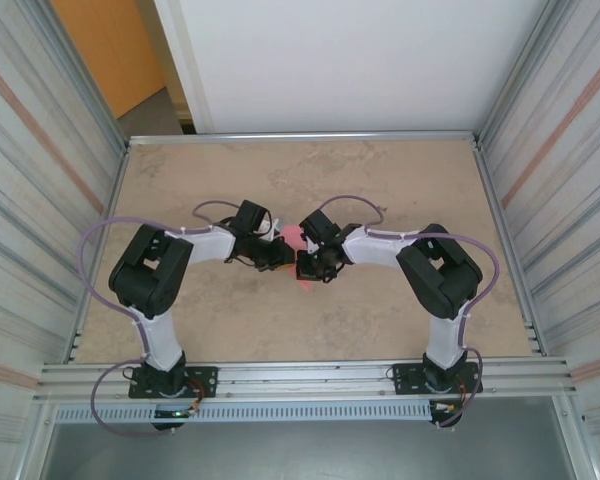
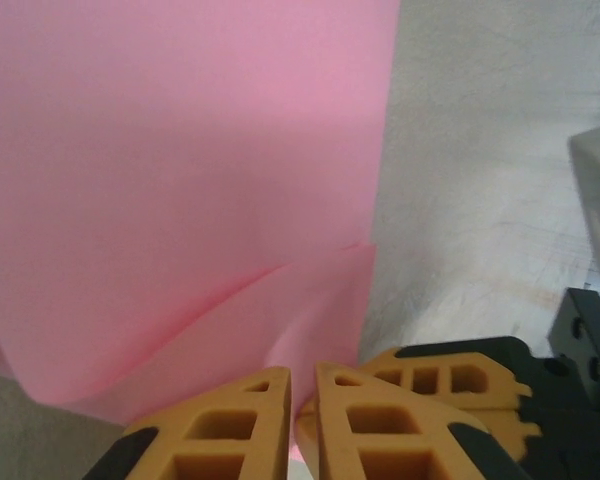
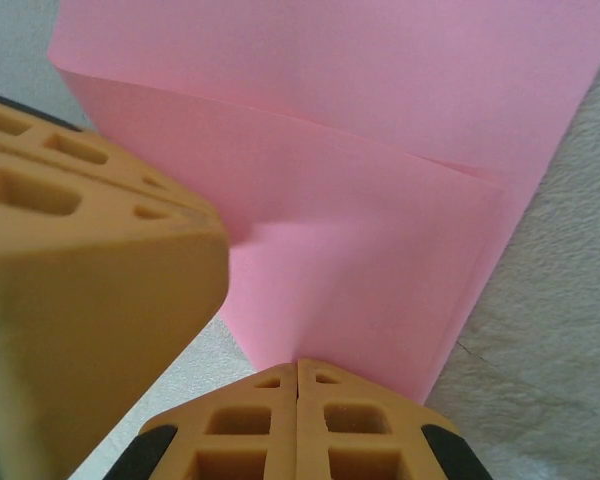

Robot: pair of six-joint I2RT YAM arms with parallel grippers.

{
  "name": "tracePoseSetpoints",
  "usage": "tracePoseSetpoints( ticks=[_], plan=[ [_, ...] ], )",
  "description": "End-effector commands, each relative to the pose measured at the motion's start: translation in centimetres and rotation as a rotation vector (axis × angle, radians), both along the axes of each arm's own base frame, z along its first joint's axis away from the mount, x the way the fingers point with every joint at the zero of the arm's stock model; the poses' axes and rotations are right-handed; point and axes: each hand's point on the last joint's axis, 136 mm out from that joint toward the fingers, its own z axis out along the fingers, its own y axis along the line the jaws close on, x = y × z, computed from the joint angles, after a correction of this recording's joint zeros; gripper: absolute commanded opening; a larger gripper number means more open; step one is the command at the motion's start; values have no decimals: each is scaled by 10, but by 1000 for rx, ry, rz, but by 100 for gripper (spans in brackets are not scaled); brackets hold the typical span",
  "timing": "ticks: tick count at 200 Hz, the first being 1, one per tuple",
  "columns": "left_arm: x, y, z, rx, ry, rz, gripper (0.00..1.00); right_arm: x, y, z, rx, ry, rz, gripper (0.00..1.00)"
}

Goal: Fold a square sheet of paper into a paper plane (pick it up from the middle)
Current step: Third fold the triangle at the center of the table.

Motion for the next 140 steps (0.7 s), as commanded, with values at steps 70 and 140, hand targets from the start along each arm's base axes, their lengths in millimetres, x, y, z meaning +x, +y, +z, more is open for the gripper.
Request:
tracePoseSetpoints(
  ticks=[70,140],
  plan=[
    [14,42,-37,255,20,29,14,-33,-56,-49,-232,143,-41,4],
    [54,87,-37,277,19,133,14,-37,-72,-47,-241,146,-37,4]
  ],
)
